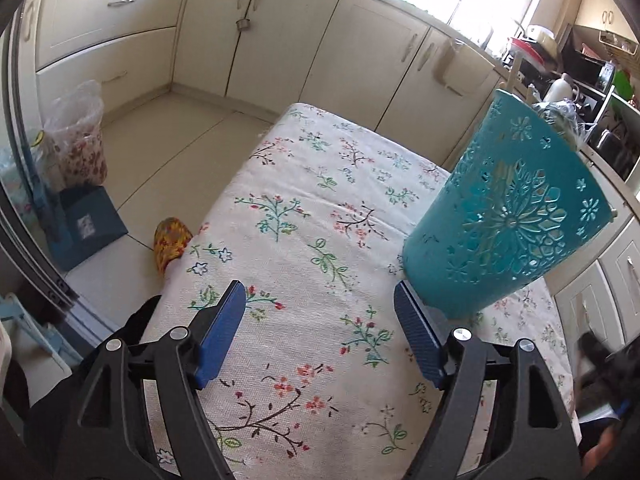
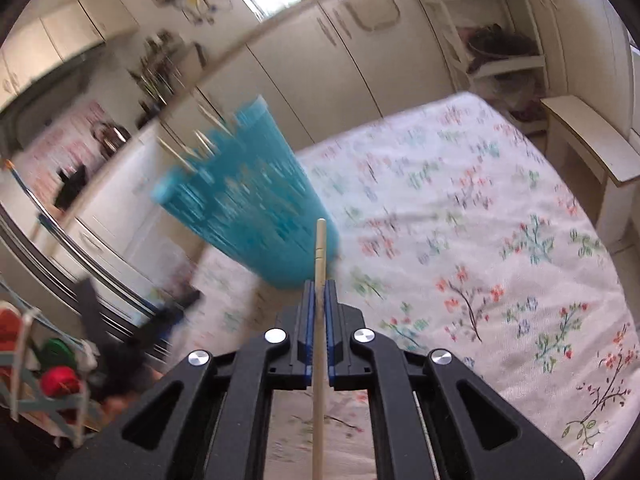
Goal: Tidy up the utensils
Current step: 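Carry the held stick over the teal basket with the right tool and release it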
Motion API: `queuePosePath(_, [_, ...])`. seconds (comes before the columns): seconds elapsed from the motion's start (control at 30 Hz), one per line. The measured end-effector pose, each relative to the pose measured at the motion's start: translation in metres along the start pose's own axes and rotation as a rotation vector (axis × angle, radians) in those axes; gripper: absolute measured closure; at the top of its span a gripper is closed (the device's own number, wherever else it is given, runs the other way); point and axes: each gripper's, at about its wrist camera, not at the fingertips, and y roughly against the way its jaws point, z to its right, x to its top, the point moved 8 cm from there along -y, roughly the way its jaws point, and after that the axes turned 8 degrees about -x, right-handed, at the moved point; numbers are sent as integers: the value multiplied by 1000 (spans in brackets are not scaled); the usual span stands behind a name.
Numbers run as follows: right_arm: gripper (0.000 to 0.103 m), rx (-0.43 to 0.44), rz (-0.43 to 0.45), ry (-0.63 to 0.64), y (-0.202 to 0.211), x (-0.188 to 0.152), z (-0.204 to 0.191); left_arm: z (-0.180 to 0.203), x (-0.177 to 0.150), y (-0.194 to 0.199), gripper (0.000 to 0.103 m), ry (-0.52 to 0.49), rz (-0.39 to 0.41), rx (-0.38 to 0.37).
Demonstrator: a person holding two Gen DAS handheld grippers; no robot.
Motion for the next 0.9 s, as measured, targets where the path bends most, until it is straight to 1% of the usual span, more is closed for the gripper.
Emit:
queuePosePath(0.03, [97,39,32,-9,10,9,-7,1,1,1,29,-10,10,2])
queuePosePath(0.1, [97,90,83,-19,24,29,-21,3,-5,-3,29,-20,-7,10])
queuePosePath(0.2, [97,180,189,-8,49,72,-55,9,-6,-5,29,-48,-5,14])
queuePosePath(0.27, [97,215,254,6,62,95,-73,12,-7,-5,29,-58,-9,18])
queuePosePath(0.3, [97,230,307,11,66,112,-86,13,-6,-4,29,-61,-7,18])
queuePosePath(0.37, [97,239,383,17,67,133,-103,13,-6,-4,29,-60,-7,17])
queuePosePath(0.4, [97,215,442,33,64,146,-113,13,-6,-3,29,-56,-5,15])
queuePosePath(0.47, [97,163,502,49,49,165,-123,11,-6,-3,29,-49,-4,11])
queuePosePath(0.57, [97,69,552,60,24,174,-130,10,-6,-4,29,-37,-5,0])
queuePosePath(0.6, [97,22,567,64,10,175,-132,9,-6,-4,29,-34,-7,-4])
queuePosePath(0.67, [97,-26,563,75,-5,169,-131,9,-7,-7,28,-33,-19,-15])
queuePosePath(0.73, [97,-84,570,120,-19,160,-135,10,-8,-9,28,-37,-32,-23])
queuePosePath(0.77, [97,-95,555,148,-27,153,-138,11,-8,-10,28,-40,-35,-25])
queuePosePath(0.9, [97,-83,467,242,-43,128,-143,12,-9,-11,28,-39,-41,-33])
